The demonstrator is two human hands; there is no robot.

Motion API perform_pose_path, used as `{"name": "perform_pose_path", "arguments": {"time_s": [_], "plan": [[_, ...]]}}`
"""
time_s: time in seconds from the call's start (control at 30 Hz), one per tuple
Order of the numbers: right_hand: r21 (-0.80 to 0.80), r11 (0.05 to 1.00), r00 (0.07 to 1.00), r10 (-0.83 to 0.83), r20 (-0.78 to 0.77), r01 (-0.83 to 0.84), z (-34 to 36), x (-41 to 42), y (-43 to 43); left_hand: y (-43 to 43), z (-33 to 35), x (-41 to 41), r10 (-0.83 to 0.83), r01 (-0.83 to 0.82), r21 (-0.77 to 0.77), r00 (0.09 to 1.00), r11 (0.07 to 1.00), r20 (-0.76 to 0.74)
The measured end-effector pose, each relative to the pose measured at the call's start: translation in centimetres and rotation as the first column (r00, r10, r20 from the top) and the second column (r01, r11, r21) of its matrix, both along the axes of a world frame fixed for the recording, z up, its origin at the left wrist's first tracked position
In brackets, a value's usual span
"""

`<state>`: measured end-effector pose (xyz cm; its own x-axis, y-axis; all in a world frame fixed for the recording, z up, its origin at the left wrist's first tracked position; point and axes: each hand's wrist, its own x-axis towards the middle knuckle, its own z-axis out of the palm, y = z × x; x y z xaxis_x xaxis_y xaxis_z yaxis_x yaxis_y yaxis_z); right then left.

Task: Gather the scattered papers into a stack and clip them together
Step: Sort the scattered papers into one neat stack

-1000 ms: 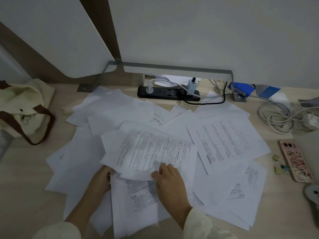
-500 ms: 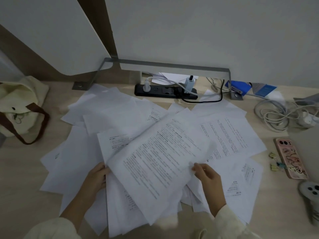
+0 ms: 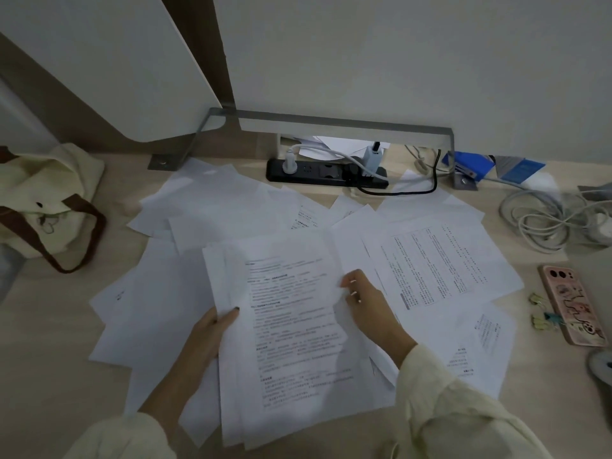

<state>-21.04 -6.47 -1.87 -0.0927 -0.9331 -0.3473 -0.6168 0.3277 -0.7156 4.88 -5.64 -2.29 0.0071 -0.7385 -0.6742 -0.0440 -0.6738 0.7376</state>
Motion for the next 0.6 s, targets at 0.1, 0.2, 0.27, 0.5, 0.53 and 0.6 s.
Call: {"name": "perform_pose_path", "arguments": {"time_s": [0.1, 0.2, 0.27, 0.5, 0.53, 0.6], "plan": [[-0.005, 1.000, 1.000, -0.008, 0.030, 0.008, -0.5, 1.5, -1.0, 0.2, -0.4, -0.4, -0.039, 0.039, 0.003, 0.999, 0.999, 0.019], [-0.041, 0.996, 0.991, -0.082, -0.105, 0.078, -1.5, 0.5, -1.0, 0.1, -0.8, -0.5, -0.024, 0.025, -0.004, 0.997, 1.000, 0.079], [-0.016, 0.991, 0.944, -0.132, -0.303, 0.134, -1.5, -1.6, -0.5, 0.0, -1.0, -0.5, -0.002, 0.002, -0.010, 0.996, 1.000, 0.094], [0.136, 0.969, 0.804, -0.088, -0.588, 0.205, -2.3, -6.8, 2.5, -0.1, -1.8, -0.4, 0.009, -0.009, -0.004, 0.994, 1.000, 0.113], [0.148, 0.970, 0.792, -0.066, -0.607, 0.194, -2.5, -6.7, 2.6, -0.1, -1.9, -0.4, 0.011, -0.012, 0.001, 0.993, 1.000, 0.115], [0.145, 0.978, 0.733, -0.014, -0.680, 0.153, -2.7, -6.8, 2.7, -0.1, -2.1, -0.3, 0.017, -0.019, 0.018, 0.993, 1.000, 0.117]]}}
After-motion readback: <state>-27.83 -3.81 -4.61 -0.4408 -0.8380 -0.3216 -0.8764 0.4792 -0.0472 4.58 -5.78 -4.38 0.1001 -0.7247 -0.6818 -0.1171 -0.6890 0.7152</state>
